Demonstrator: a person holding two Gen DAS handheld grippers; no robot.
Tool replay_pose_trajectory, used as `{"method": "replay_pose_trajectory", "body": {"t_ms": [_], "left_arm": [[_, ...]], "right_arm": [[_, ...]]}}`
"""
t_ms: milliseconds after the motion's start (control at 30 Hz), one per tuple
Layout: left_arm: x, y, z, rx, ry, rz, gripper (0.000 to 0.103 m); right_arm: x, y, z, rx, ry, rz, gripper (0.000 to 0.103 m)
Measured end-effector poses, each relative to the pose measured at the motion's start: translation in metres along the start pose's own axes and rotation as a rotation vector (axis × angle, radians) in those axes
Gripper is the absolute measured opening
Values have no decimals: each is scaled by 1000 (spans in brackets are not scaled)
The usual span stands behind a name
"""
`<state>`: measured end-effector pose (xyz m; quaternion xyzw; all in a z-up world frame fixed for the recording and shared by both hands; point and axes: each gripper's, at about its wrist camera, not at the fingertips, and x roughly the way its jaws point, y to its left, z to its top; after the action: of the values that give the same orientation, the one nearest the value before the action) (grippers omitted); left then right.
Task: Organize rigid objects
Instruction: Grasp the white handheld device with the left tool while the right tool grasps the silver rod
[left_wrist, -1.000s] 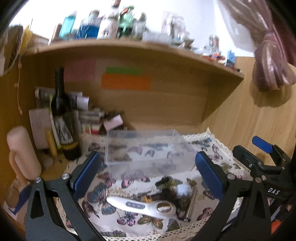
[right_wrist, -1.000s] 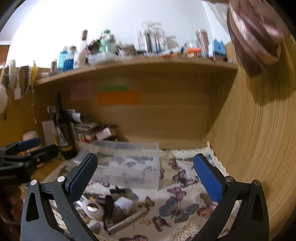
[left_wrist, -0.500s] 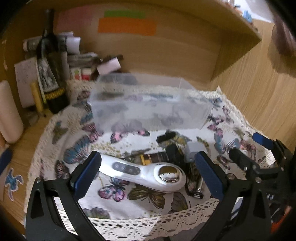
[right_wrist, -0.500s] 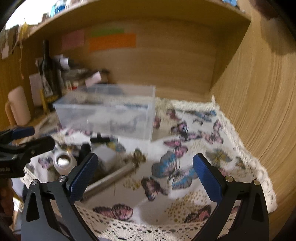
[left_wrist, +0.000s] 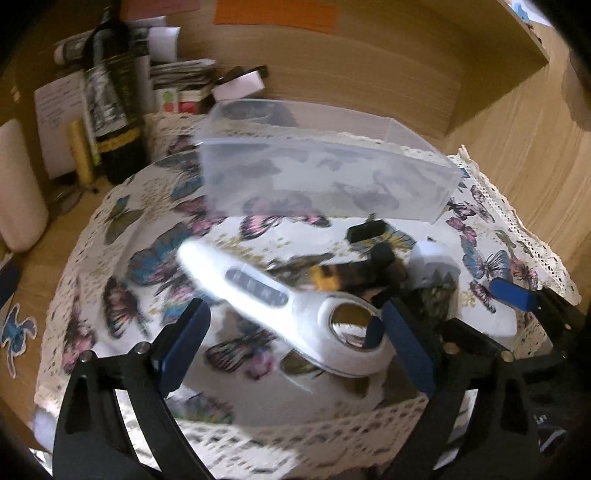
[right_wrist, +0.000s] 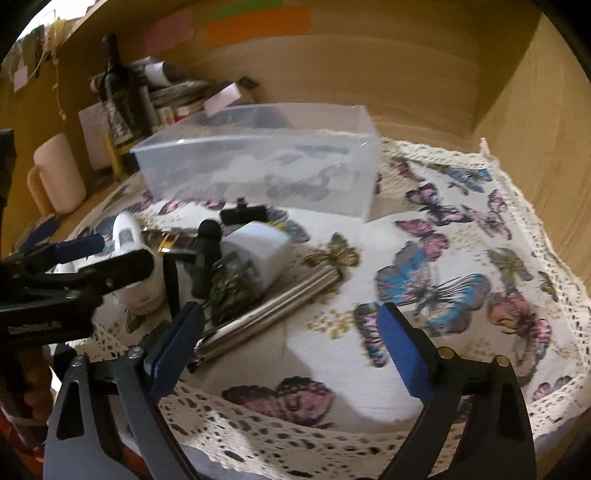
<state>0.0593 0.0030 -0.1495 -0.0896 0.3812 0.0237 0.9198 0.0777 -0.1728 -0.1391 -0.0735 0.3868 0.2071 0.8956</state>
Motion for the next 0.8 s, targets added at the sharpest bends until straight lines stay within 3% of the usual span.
{"method": "replay_pose_trajectory", "body": {"t_ms": [233, 467, 600, 800], "left_arm": [[-19, 39, -12, -71, 8, 45, 96], [-15, 29, -12, -52, 12, 9, 91], [-1, 15, -10, -33, 44, -11, 77], [5, 13, -12, -38, 29, 37, 60]], "right_arm": [[10, -1, -4, 21, 36, 14, 76], [5, -9, -6, 8, 41, -28, 48], [2, -17, -8, 11, 45, -52, 35], [6, -24, -3, 24, 46, -40, 31]]}}
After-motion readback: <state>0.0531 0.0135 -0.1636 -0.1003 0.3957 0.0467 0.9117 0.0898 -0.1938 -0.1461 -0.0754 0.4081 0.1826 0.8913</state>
